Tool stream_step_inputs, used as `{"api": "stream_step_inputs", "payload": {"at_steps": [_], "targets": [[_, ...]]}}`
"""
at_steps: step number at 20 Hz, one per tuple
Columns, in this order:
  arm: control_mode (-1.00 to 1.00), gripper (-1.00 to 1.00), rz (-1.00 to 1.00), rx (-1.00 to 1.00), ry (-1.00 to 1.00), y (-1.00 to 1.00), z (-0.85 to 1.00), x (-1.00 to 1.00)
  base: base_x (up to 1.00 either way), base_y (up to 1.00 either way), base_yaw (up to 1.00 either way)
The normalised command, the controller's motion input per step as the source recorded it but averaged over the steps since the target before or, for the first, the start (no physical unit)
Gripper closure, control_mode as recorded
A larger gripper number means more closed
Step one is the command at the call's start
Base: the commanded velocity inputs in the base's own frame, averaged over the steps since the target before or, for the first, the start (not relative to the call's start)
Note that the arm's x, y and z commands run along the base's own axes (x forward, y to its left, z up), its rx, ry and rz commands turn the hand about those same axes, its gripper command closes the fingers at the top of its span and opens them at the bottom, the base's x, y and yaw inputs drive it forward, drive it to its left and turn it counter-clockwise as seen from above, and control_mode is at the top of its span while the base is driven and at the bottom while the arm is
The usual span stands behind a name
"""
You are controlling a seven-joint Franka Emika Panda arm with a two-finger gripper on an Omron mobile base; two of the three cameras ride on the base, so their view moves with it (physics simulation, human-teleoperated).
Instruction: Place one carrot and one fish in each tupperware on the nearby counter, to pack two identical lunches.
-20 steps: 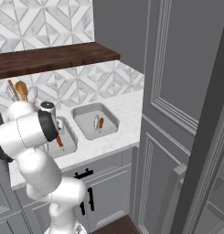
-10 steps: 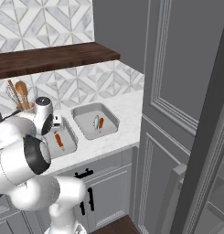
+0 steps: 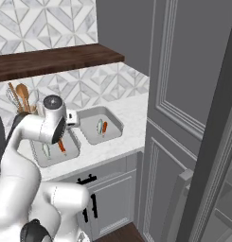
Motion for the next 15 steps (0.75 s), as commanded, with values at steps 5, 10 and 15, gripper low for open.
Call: {"api": "stream_step_inputs", "payload": {"at_steps": [5,10,15], "targets": [[-1.00,-1.00,0.00,0.04,-0.29,-0.42,0.54,-0.76,0.00,0.00,0.00],[-1.00,-1.00,0.00,0.02,-0.29,-0.22,0.39,-0.68,0.00,0.00,0.00],[-1.00,-1.00,0.00,0.02,-0.20,-0.15,0.27,-0.39,0.00,0.00,0.00]]}}
